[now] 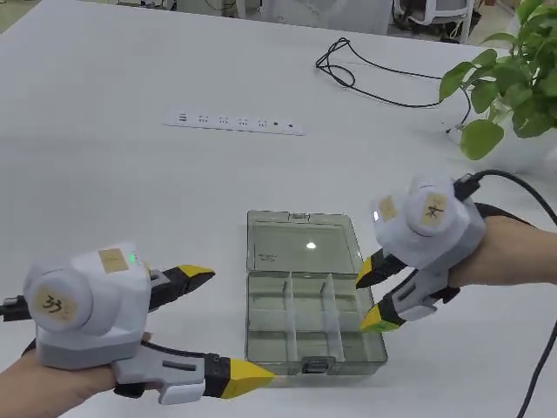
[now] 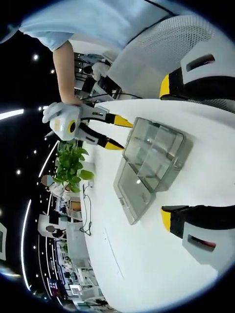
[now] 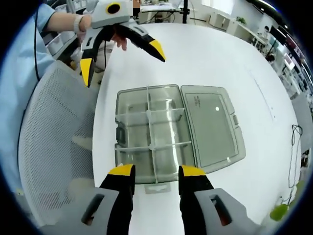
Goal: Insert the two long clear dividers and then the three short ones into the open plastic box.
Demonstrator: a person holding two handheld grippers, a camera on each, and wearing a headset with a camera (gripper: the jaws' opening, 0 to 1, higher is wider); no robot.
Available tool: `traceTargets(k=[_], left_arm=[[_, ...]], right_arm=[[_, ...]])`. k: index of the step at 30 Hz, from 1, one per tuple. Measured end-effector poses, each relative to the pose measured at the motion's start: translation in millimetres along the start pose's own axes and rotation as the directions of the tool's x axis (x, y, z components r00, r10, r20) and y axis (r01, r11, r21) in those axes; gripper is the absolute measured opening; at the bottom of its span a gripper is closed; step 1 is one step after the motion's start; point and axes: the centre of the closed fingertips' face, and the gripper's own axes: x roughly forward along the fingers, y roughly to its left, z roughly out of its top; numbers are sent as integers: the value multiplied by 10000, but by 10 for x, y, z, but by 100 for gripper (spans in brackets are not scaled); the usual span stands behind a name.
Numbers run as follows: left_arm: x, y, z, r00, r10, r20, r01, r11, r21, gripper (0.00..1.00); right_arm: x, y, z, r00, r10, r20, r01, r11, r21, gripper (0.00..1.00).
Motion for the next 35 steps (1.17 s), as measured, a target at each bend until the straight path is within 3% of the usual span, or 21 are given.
traceTargets(k=[3,8,15,19,23,27,28,30,33,35], left_arm=[[-28,-13,2,10000,23,27,-23,10000,40,90],[-56,-22,-31,9999,139,-56,-138,9997,204,91],[-125,-31,-32,9995,327,10,-327,9992,244,91],[-163,-25,-55,9991,425,28,-426,9988,226,92],[-186,2,-43,9979,631,165,-634,9979,137,94],[-215,41,-9,9953,897,376,-900,9959,57,97],[-218,53,-10,9946,963,382,-967,9953,77,98],[-223,67,-24,9939,1047,349,-1050,9944,75,98],[-222,90,-34,9918,1209,418,-1211,9926,23,99],[-213,98,-38,9906,1301,428,-1304,9915,37,100]], right_arm=[[-78,31,37,9959,-322,841,277,9982,531,47],[-225,73,34,9721,-1193,2019,933,9866,1335,66],[-345,217,-150,9403,-2008,2746,1295,9577,2571,74],[-364,297,-263,9278,-2268,2962,1249,9370,3262,74],[-398,309,-308,8978,-2826,3379,1409,9110,3876,76],[-409,257,-345,8649,-3498,3600,1724,8806,4413,87],[-409,227,-356,8529,-3772,3609,1846,8646,4673,88],[-419,196,-314,8233,-4117,3909,1945,8515,4870,89],[-370,207,-294,8190,-4259,3845,2035,8421,4994,95],[-358,191,-274,8037,-4524,3865,2288,8346,5011,100]])
